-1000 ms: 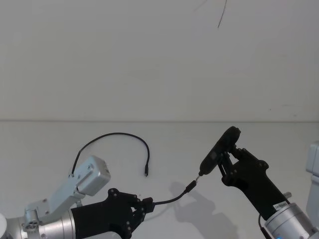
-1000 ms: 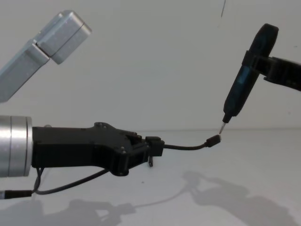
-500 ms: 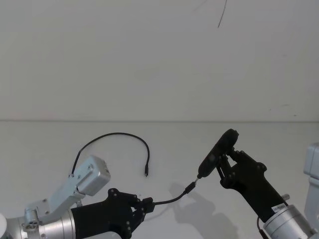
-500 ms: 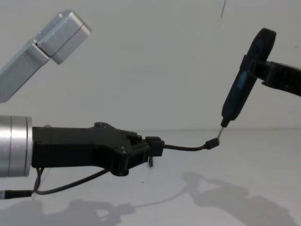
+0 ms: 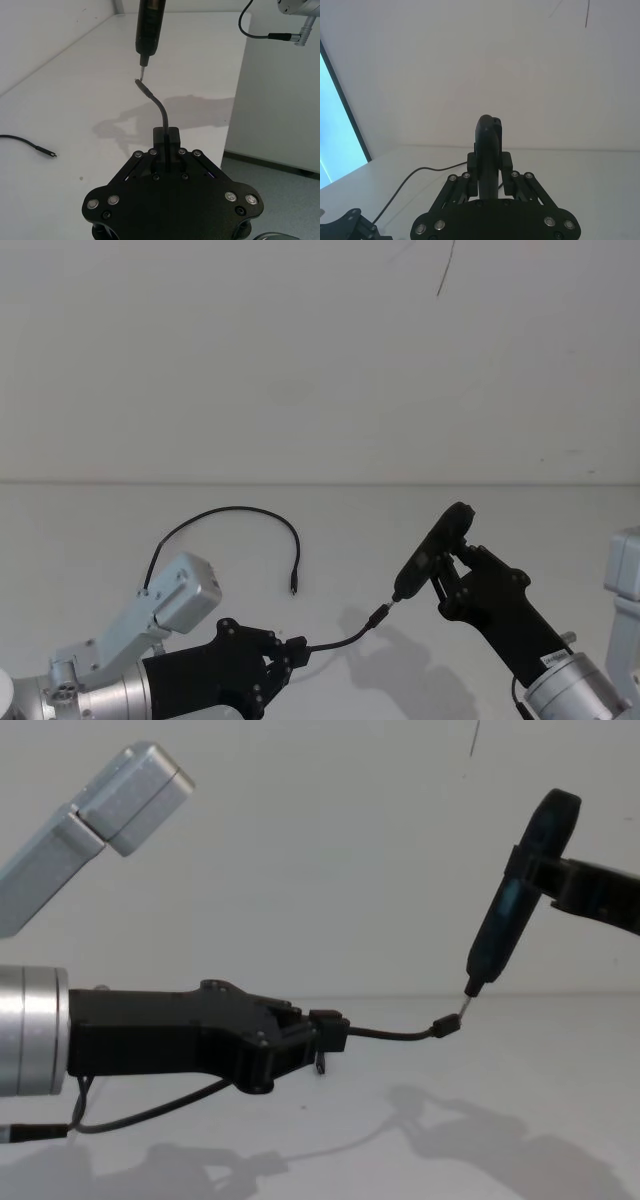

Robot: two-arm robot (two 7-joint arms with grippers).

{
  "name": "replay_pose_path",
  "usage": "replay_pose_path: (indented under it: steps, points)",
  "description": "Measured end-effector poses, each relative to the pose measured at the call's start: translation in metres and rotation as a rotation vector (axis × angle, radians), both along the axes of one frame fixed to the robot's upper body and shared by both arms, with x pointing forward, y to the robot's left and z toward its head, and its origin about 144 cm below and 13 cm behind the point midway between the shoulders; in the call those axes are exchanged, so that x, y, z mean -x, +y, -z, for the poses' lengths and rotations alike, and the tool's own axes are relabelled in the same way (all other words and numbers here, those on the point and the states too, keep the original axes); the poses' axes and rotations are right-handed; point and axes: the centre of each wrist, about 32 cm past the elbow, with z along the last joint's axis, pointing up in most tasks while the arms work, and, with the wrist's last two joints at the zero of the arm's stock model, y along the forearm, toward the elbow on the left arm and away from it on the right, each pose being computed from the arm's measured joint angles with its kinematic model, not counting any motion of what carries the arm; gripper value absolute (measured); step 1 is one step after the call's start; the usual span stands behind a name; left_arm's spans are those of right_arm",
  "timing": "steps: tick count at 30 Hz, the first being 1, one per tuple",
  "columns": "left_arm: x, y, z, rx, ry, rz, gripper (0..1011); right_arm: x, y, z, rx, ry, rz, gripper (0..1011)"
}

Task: Pick up the data cable with the one hand.

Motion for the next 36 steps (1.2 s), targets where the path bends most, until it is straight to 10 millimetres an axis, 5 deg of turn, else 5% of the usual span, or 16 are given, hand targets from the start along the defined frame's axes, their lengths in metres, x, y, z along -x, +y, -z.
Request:
replay_pose_path:
  steps: [36]
  points:
    - [0.0000, 0.0000, 0.0000, 0.000, 0.000, 0.000, 49, -0.0075, -0.0006, 0.0026, -0.009, -0.018, -0.002, 269]
